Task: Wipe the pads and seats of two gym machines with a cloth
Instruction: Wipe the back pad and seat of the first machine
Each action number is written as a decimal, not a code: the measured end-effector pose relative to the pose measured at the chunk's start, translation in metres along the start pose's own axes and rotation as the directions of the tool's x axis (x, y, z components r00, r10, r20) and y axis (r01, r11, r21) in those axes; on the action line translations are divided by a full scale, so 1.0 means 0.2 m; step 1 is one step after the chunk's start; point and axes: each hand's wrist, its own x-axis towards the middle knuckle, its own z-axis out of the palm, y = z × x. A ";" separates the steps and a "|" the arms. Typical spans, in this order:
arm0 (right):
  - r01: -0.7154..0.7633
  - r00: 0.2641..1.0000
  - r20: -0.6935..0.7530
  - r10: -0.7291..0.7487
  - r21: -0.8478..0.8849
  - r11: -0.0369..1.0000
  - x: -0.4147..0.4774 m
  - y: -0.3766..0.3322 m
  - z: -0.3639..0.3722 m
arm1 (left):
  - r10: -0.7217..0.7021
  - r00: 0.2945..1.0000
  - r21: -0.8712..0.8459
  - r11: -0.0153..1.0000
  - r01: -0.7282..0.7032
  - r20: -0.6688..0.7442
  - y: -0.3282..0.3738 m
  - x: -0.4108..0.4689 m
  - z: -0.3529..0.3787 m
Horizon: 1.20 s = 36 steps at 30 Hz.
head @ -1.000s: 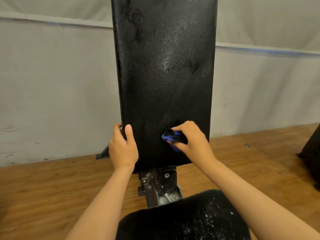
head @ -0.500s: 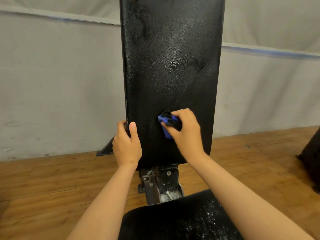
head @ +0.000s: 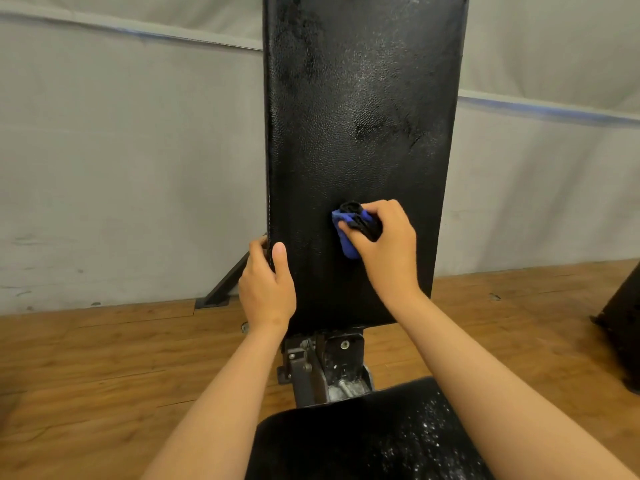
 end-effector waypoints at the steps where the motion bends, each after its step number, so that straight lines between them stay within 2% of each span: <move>1: -0.023 1.000 -0.018 0.023 0.016 1.000 -0.01 -0.02 0.03 | -0.005 1.000 -0.005 1.000 0.005 0.006 0.00 0.00 0.00; 5: -0.058 0.998 0.006 0.058 0.036 0.998 -0.08 -0.07 0.10 | -0.041 0.998 -0.056 0.997 0.044 0.042 -0.01 -0.01 -0.01; 9: 0.002 0.993 0.118 0.002 -0.038 0.999 -0.16 -0.10 0.14 | -0.119 0.983 -0.211 0.966 0.147 0.138 -0.03 -0.05 -0.02; 13: 0.078 0.955 0.292 -0.056 -0.064 0.995 -0.27 -0.08 0.13 | -0.171 0.954 -0.254 0.939 0.234 0.246 -0.10 -0.10 -0.03; 15: 0.087 0.941 0.333 -0.057 -0.075 0.993 -0.29 -0.08 0.12 | -0.154 0.947 -0.272 0.934 0.232 0.282 -0.15 -0.11 -0.03; 22: 0.044 0.998 0.045 -0.044 0.005 0.999 -0.02 -0.20 0.14 | -0.118 0.876 -0.230 0.941 0.249 0.469 -0.20 -0.09 -0.07; 25: 0.019 1.000 0.015 -0.019 0.029 0.999 0.02 -0.24 0.16 | -0.118 0.838 -0.219 0.937 0.272 0.533 -0.19 -0.07 -0.12; 27: 0.007 0.997 0.071 -0.009 0.024 1.000 -0.05 -0.23 0.17 | -0.126 0.821 -0.201 0.938 0.281 0.557 -0.18 -0.06 -0.15; 32: 0.017 0.959 0.283 -0.002 -0.048 0.999 -0.33 -0.17 0.20 | -0.156 0.833 -0.166 0.945 0.282 0.532 -0.14 0.03 -0.22; 36: -0.004 0.933 0.357 0.040 -0.099 0.995 -0.41 -0.15 0.17 | -0.122 0.830 -0.109 0.971 0.214 0.544 -0.07 0.13 -0.23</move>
